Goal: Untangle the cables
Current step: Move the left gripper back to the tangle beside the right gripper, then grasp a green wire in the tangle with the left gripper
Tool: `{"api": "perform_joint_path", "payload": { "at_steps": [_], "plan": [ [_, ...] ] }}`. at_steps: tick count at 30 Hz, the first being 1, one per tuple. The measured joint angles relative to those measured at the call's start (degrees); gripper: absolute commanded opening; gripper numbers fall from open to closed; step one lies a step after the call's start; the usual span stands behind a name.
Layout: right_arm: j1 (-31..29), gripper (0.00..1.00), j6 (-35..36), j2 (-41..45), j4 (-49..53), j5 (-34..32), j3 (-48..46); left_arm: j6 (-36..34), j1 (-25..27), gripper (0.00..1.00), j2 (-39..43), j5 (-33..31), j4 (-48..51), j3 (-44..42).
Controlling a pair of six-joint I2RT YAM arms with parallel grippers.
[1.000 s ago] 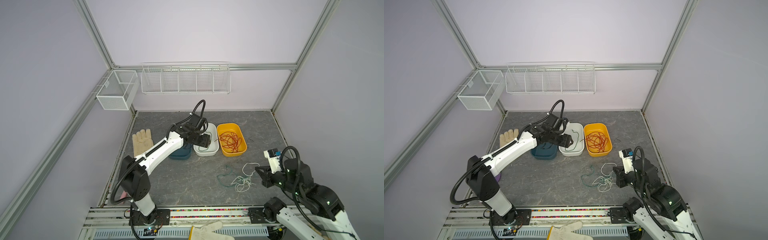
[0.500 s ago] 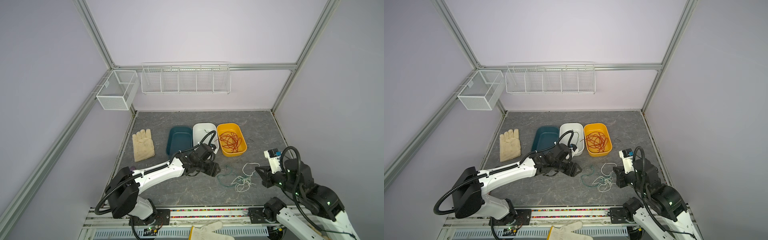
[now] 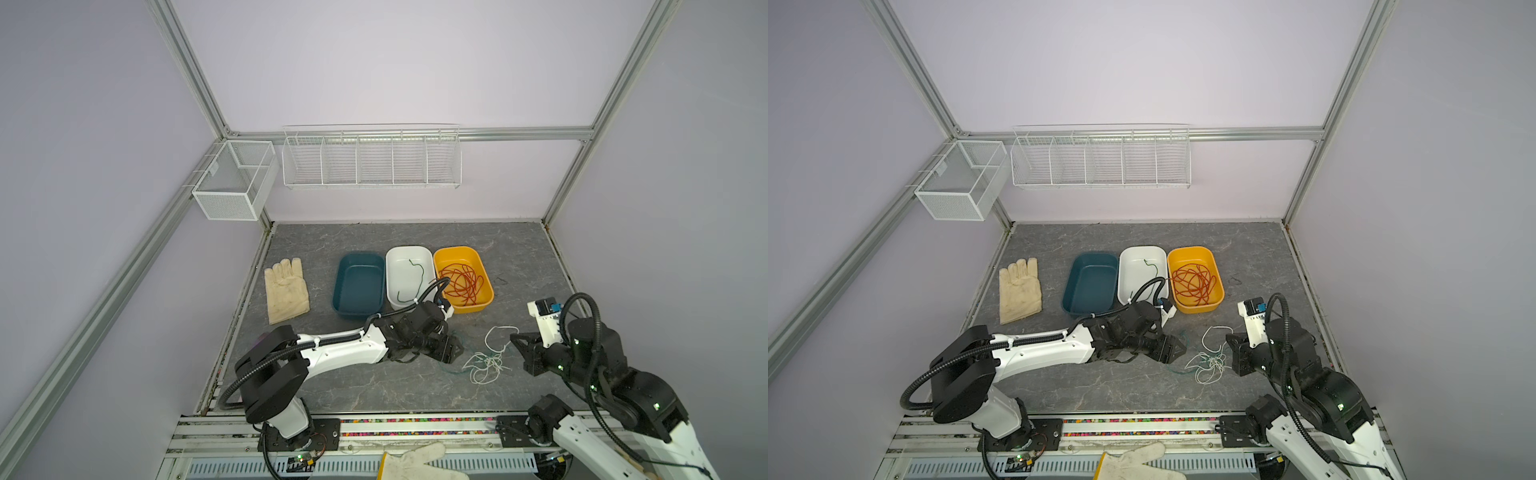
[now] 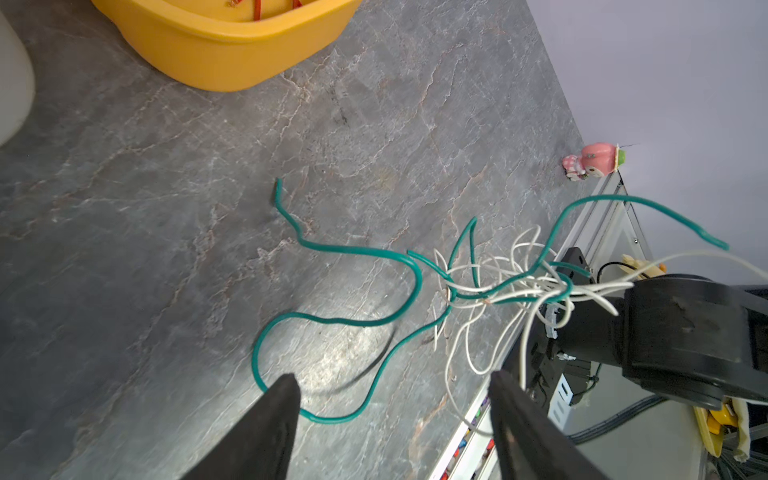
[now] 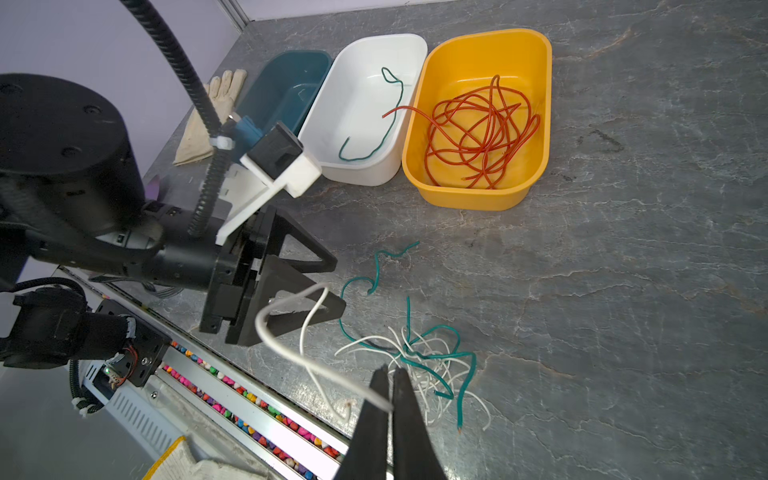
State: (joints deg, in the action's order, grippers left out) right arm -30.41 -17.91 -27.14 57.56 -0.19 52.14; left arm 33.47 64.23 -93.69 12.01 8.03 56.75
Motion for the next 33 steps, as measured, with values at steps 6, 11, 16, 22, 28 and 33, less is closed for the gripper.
{"api": "perform_joint_path", "payload": {
  "at_steps": [6,11,16,22,28,33],
  "plan": [
    [0.00,0.06,0.00,0.00,0.00,0.00,-0.09,0.42,0.04,0.76,-4.17,-0.15,0.50,3.63],
    [0.02,0.06,0.02,0.02,-0.02,0.00,-0.09,0.61,0.04,0.75,-5.05,-0.20,0.63,6.14],
    [0.00,0.06,0.02,0.02,-0.02,0.00,-0.15,0.52,0.17,0.64,-6.75,-0.61,0.87,8.37],
    [0.02,0.06,0.02,0.04,-0.22,0.02,-0.37,0.04,0.26,0.50,-8.98,-2.12,4.22,8.63],
    [0.02,0.06,0.04,0.42,-0.48,0.00,-0.39,-0.94,0.31,0.36,-9.66,-3.23,7.04,10.10],
    [0.00,0.06,0.17,0.57,-0.52,0.00,-0.39,-1.22,0.31,0.11,-9.66,-4.26,7.56,10.38]
  ]
}}
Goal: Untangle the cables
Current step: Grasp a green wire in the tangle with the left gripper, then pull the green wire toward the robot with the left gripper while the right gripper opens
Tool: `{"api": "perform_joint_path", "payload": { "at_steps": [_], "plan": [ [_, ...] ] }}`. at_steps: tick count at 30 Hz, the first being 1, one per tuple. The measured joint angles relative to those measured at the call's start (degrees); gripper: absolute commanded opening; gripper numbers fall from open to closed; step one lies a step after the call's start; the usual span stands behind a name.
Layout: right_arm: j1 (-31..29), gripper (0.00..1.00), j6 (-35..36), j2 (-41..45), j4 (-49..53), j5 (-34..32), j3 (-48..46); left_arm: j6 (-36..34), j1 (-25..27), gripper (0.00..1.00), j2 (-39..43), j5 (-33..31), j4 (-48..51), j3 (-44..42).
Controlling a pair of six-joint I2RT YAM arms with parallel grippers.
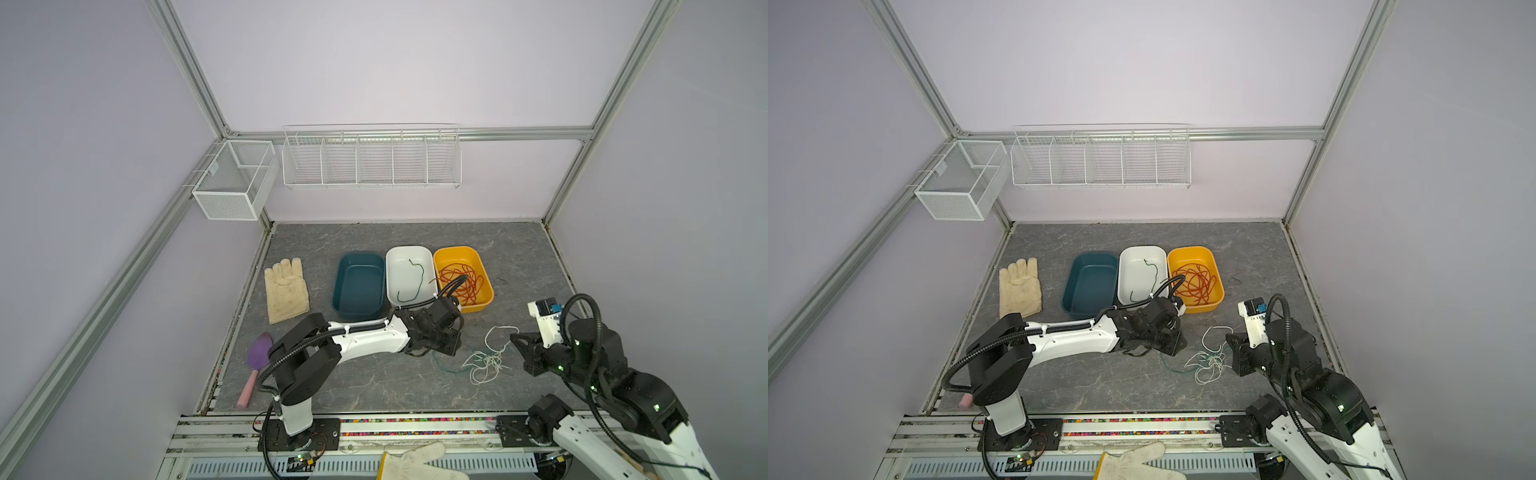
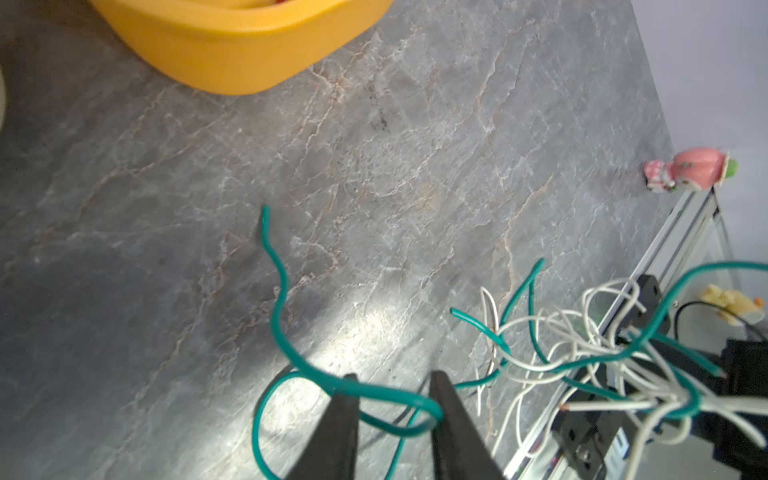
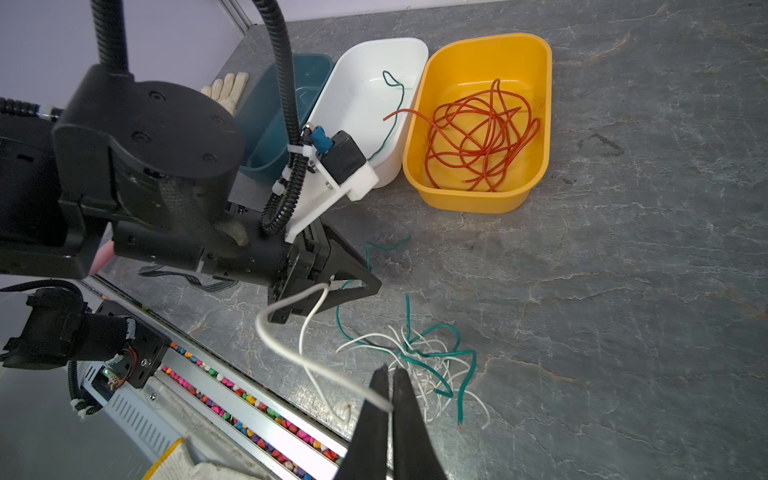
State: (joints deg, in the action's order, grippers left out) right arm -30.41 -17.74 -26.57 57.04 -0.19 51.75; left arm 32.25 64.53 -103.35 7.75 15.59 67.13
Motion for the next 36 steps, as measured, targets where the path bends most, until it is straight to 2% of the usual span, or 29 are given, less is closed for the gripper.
{"api": "perform_joint_path", "payload": {
  "at_steps": [4,11,21,29,36],
  "plan": [
    [0.00,0.06,0.02,0.02,-0.09,0.00,0.00,-0.68,-0.02,0.00,0.28,-0.61,0.48,0.00],
    [0.00,0.06,0.02,0.44,-0.13,-0.35,0.00,-2.43,-0.02,0.00,6.49,-2.14,4.61,-1.18],
    [0.00,0.06,-0.04,0.31,-0.11,-2.34,0.00,-6.40,-0.02,0.00,30.42,-8.11,20.61,-2.86],
    [0.00,0.06,-0.44,-1.62,-0.02,-4.24,0.00,-7.96,-0.20,0.00,51.52,-9.75,34.10,-4.13],
    [0.02,0.06,-2.23,-4.35,1.55,-8.63,0.02,-10.21,-0.68,0.00,56.98,-7.69,45.55,-0.26]
  ]
}}
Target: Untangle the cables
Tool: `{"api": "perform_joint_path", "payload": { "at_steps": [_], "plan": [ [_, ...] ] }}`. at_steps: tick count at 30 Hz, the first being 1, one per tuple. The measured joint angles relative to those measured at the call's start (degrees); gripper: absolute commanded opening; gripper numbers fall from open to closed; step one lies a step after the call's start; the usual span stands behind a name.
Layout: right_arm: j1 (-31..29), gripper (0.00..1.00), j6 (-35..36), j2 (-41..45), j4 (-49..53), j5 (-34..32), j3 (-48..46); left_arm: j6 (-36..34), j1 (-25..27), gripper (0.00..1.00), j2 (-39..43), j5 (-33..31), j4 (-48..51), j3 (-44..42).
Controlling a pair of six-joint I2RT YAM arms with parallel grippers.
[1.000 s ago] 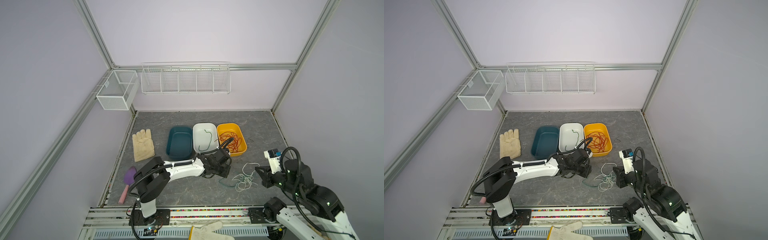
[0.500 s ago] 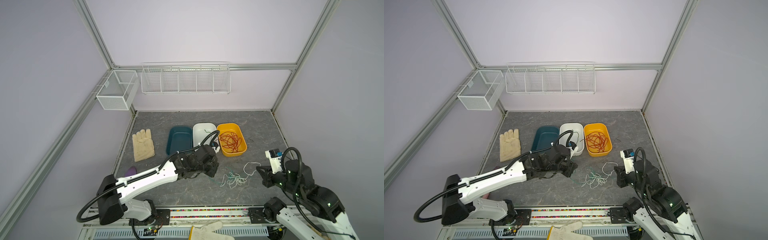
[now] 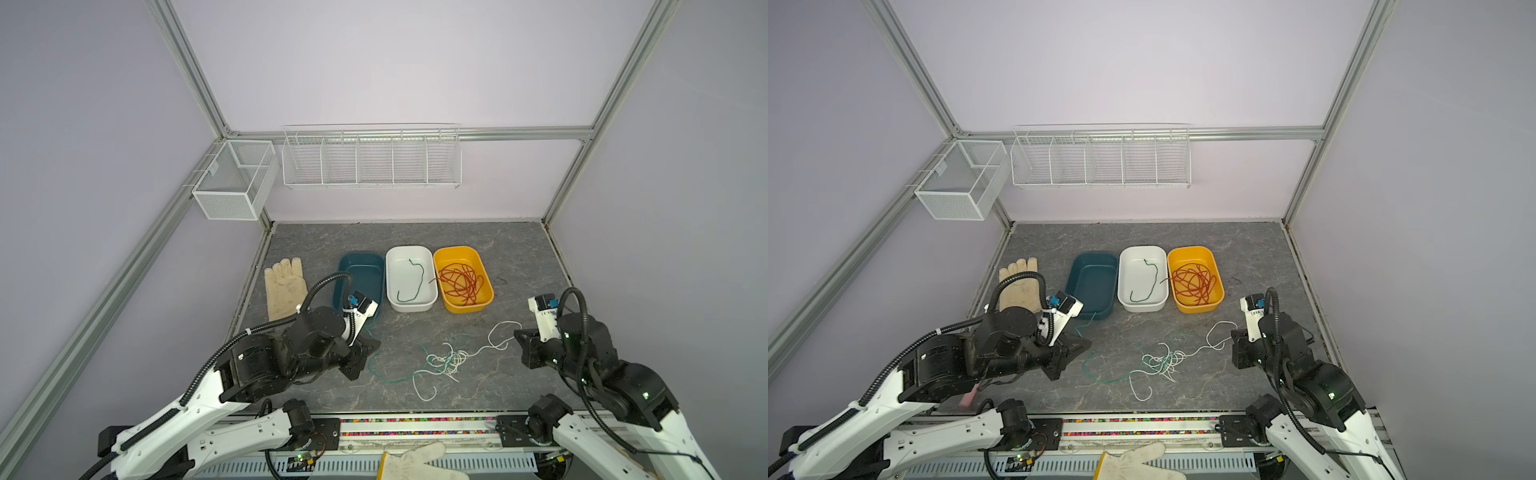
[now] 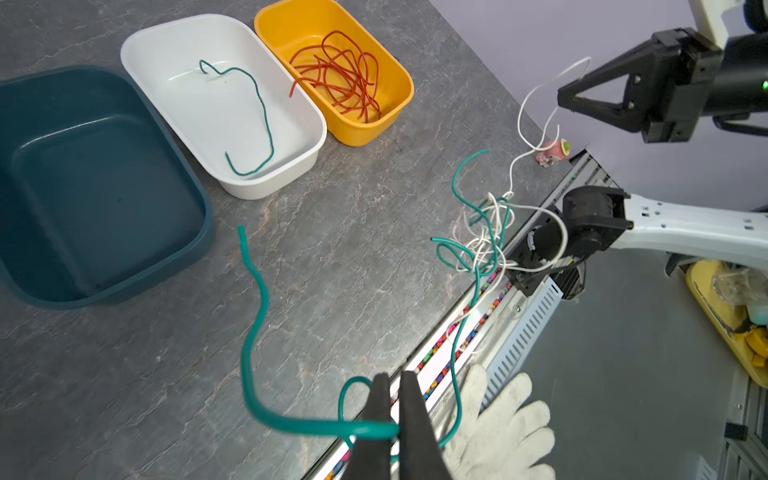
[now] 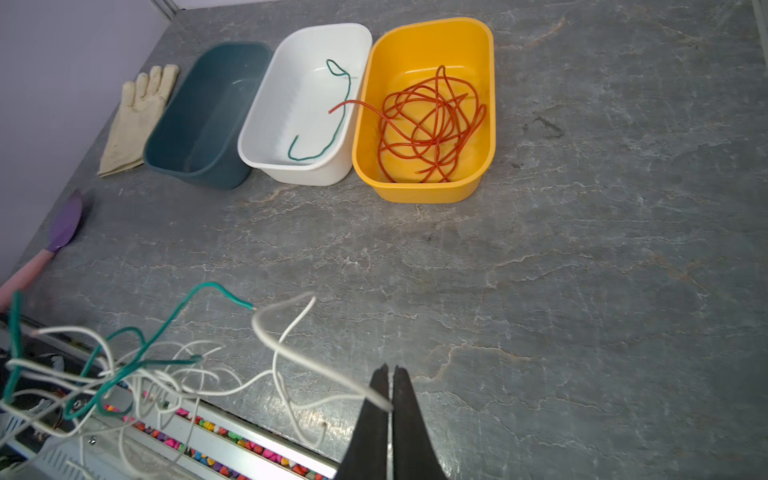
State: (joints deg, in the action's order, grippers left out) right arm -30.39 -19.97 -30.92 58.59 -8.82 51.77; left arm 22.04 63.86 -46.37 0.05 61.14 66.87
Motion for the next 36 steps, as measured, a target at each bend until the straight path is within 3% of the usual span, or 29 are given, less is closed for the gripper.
{"api": "perform_joint_path", "payload": {
  "at_steps": [16,22,27,32,36],
  "plan": [
    [1.90,0.08,-5.79,-10.86,4.52,-13.66,4.20,-2.78,-0.09,0.00,4.37,4.70,17.84,2.51],
    [1.44,0.19,-6.97,-13.64,-5.66,-1.88,-1.95,-2.73,-0.09,0.00,4.83,4.59,17.84,2.51],
    [-1.14,0.44,-9.05,-17.49,-15.43,9.92,-7.61,-2.71,-0.09,0.00,3.21,4.50,14.67,2.49],
    [-10.01,0.58,-12.50,-16.68,-28.83,18.53,-12.52,-2.73,-0.09,0.00,-0.90,4.52,10.45,2.23],
    [-19.39,0.60,-13.86,-16.96,-38.86,20.61,-16.33,-2.75,-0.09,0.00,-3.78,4.52,7.56,2.29]
  ]
}}
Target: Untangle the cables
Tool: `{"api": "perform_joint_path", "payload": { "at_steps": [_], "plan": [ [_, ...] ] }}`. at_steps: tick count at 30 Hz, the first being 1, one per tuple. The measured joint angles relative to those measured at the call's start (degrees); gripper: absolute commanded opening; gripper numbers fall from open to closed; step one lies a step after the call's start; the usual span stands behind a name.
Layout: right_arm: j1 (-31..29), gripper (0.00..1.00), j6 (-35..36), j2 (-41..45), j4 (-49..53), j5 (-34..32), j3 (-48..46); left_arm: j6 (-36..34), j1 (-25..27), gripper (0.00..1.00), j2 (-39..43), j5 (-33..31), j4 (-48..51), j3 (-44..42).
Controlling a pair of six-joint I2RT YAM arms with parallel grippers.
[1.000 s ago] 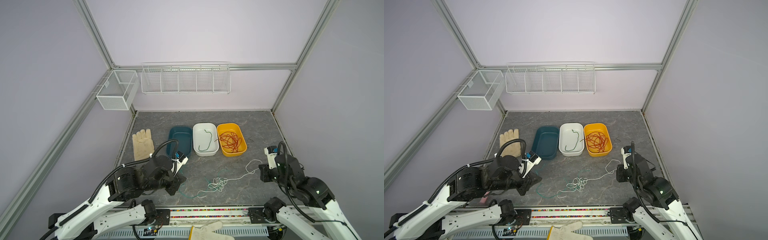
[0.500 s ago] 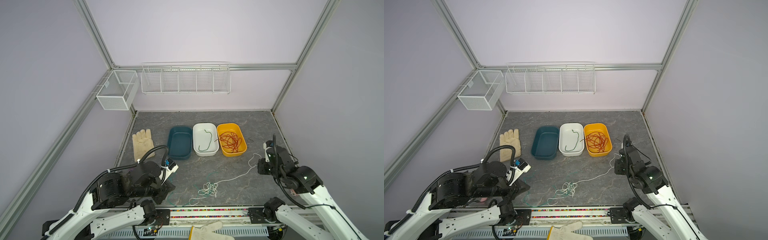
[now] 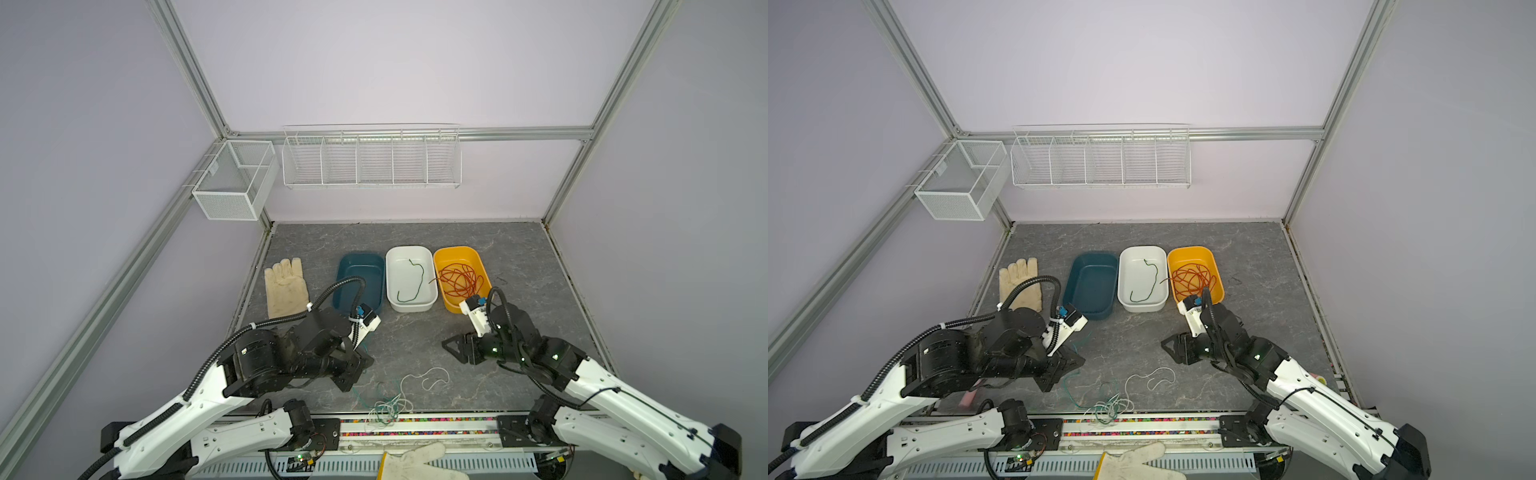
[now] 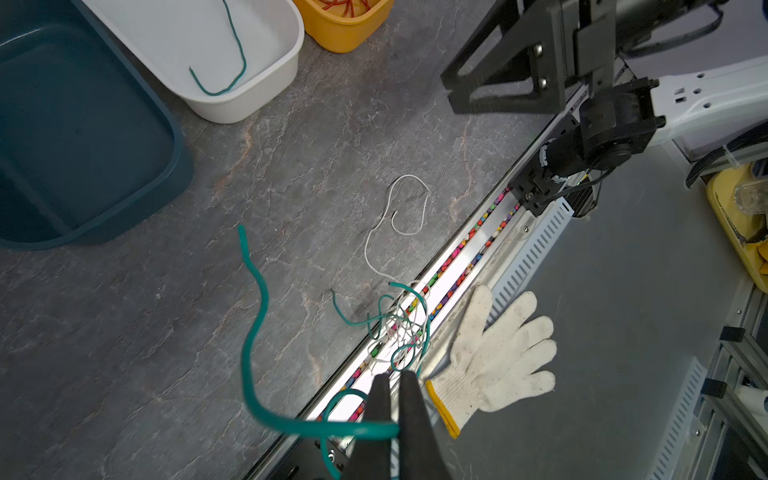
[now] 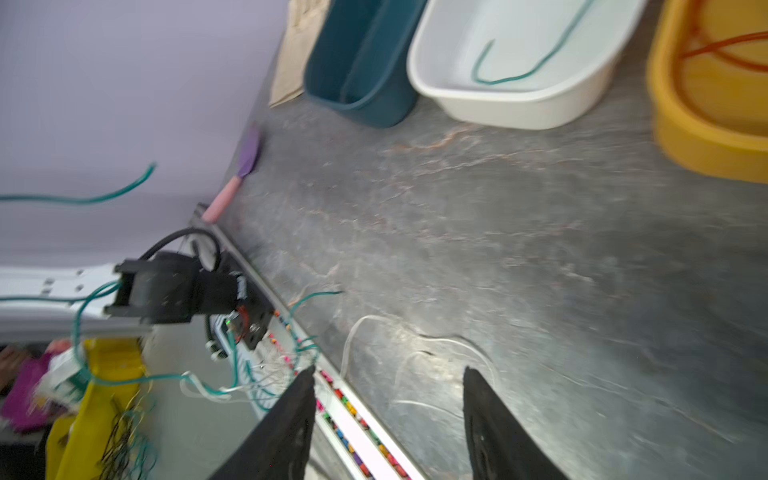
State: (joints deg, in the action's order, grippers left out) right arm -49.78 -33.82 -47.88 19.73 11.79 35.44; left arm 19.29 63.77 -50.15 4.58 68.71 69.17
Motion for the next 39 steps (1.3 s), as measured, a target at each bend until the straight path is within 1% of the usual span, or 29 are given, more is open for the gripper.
{"api": "perform_joint_path", "payload": {
  "at_steps": [4,8,10,14,20,22,23,24,26,28,32,34,39],
  "plan": [
    [-10.23,0.61,1.33,-2.93,-7.02,-2.16,-1.57,0.00,0.00,0.00,-1.79,-0.02,-1.57,1.53],
    [-17.75,0.61,4.42,-5.49,-13.03,-6.56,-4.20,0.00,0.00,0.00,-2.64,-0.04,-2.99,4.22],
    [-19.80,0.61,5.66,-6.36,-15.93,-8.48,-6.01,-0.02,0.00,0.00,-2.80,-0.09,-3.56,4.55],
    [-21.90,0.61,7.30,-7.96,-22.51,-11.21,-9.73,0.00,0.00,0.00,-3.08,-0.09,-3.78,4.55],
    [-26.93,0.60,10.38,-13.44,-29.83,-17.31,-10.12,0.00,0.00,0.00,-3.06,-0.07,-4.24,4.55],
    [-28.65,0.55,11.69,-15.45,-31.36,-19.89,-9.46,0.02,0.00,0.00,-2.99,-0.07,-4.22,4.55],
    [-29.33,0.51,12.35,-16.46,-32.28,-21.20,-9.14,0.02,0.00,0.00,-2.93,-0.07,-4.24,4.55],
    [-29.75,0.47,12.87,-17.18,-33.22,-22.03,-8.98,0.04,0.00,0.00,-2.84,-0.07,-4.24,4.55],
    [-30.29,0.34,13.62,-18.78,-35.28,-23.96,-8.92,0.17,0.00,0.00,-2.45,-0.09,-4.24,4.55],
    [-30.36,0.24,14.19,-19.91,-36.89,-25.44,-8.92,0.22,0.00,0.00,-1.81,-0.07,-4.22,4.55],
    [-30.56,0.11,14.62,-20.57,-38.71,-29.14,-8.90,0.52,0.00,0.00,-0.17,-0.15,-4.07,4.55],
    [-30.60,0.07,14.38,-20.33,-38.42,-31.67,-8.90,0.68,0.00,0.00,0.76,-0.35,-3.48,4.52],
    [-29.33,0.06,12.07,-16.31,-33.48,-39.01,-9.01,1.09,0.00,0.00,3.39,-1.25,-0.48,3.52]
  ]
}}
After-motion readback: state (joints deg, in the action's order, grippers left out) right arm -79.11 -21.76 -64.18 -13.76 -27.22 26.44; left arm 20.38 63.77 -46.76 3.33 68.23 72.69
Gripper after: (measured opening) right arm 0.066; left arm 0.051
